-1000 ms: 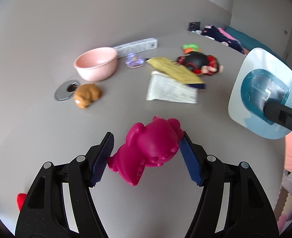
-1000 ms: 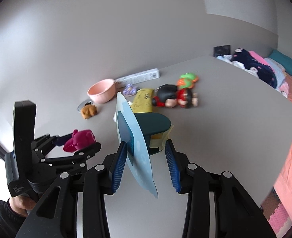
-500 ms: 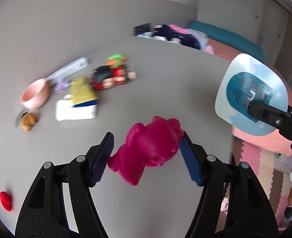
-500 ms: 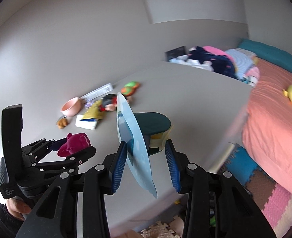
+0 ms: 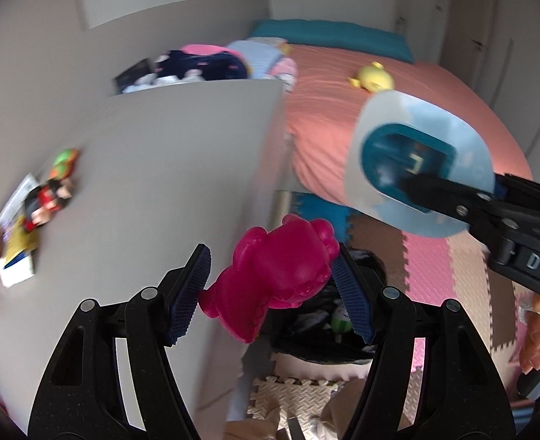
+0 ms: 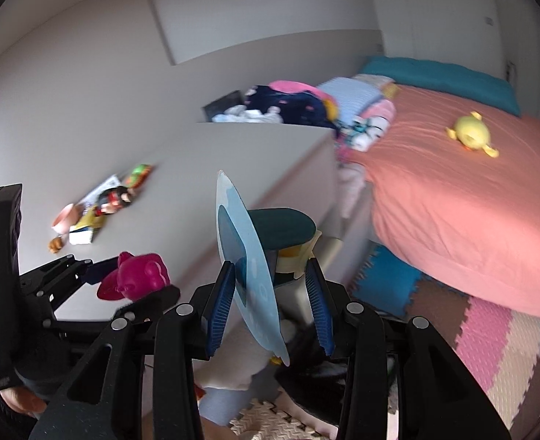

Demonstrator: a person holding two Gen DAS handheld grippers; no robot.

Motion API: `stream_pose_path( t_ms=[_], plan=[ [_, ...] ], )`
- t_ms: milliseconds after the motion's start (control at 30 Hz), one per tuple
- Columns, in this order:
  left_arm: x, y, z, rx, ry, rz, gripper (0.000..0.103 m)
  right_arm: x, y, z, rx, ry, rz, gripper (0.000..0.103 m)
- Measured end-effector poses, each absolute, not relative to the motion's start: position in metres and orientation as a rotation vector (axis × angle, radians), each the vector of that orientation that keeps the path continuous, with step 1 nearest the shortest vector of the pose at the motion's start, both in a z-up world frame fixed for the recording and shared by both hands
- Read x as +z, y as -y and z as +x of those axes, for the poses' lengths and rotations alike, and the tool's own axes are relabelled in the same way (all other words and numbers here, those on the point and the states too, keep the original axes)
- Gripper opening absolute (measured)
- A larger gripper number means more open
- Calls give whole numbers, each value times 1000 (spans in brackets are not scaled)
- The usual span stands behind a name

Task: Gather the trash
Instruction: 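Carry container and pink figure to the bin and release both, then grasp the red heart plush with the left tool while the right tool grasps the white paper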

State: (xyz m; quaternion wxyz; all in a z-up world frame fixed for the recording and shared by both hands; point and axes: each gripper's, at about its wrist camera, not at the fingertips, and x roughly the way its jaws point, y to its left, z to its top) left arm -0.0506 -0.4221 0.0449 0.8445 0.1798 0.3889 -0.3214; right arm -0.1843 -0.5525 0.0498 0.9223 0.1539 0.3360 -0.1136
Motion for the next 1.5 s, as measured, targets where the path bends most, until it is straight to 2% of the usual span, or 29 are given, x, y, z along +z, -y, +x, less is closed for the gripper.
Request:
stream_pose_path(
  t_ms=[167,233,267,300,333,400,1000,1500],
  plan=[
    [26,456,-70,-744,-839,442,66,39,579,-201,-287,-706,347,41],
    [19,464,-72,-755,-850,453,67,34,587,-204,-304,-712,359,33],
    [16,467,-73,-760,-858,454,67,32,590,-205,-305,-716,369,33],
    [15,468,-73,-766,-865,454,75,30,594,-206,-320,-724,374,37],
    [12,471,-73,-758,-873,460,98,28,597,-206,-343,-732,373,60],
    [11,473,-73,-717,-841,474,97,27,601,-211,-424,-714,361,81],
    [8,459,-65,-704,-871,442,97,22,592,-205,-409,-718,371,81],
    [28,374,-30,-555,-828,365,97,34,527,-158,-283,-730,302,81]
  ],
)
